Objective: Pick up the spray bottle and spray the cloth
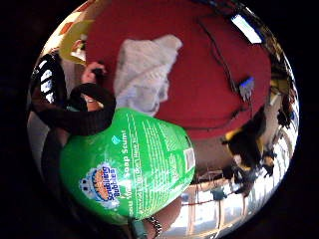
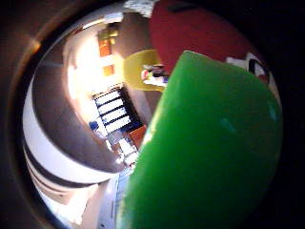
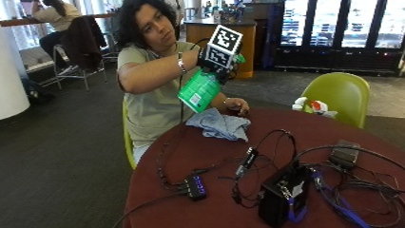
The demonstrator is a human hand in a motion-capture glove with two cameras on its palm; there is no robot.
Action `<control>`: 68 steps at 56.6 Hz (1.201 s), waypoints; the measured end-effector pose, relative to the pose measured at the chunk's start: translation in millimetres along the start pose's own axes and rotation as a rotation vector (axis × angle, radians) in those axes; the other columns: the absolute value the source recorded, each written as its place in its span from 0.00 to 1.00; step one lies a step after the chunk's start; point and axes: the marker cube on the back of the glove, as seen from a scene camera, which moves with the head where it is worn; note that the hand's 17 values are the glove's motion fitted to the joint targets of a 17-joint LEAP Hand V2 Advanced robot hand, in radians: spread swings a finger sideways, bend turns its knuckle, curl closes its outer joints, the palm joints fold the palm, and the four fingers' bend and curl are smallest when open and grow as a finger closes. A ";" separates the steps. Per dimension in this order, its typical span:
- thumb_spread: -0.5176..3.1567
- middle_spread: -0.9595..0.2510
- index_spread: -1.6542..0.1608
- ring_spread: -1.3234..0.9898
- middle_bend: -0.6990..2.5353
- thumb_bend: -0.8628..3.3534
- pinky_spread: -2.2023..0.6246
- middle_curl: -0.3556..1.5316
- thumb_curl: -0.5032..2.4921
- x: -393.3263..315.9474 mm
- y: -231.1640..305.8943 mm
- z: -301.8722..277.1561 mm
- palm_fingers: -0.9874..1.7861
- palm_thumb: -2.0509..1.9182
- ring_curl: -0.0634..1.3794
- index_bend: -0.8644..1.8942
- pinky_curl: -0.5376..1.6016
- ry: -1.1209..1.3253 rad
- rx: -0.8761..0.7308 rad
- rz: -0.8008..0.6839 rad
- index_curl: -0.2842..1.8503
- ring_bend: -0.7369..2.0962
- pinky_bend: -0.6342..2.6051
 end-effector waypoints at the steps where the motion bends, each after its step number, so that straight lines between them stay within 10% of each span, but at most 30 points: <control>1: 0.27 0.65 0.79 0.51 0.39 0.20 0.74 0.48 0.44 -3.5 0.0 -0.4 0.82 0.78 0.38 0.39 0.44 -0.017 0.012 -0.022 0.43 0.45 0.30; 27: 0.27 0.66 0.79 0.51 0.40 0.20 0.73 0.48 0.44 -47.9 -74.0 35.6 0.82 0.78 0.38 0.39 0.45 -0.484 0.404 -0.540 0.43 0.45 0.30; 68: 0.25 0.65 0.79 0.51 0.39 0.20 0.70 0.48 0.44 -71.8 -205.0 78.0 0.83 0.78 0.38 0.40 0.45 -0.535 0.458 -0.601 0.44 0.46 0.32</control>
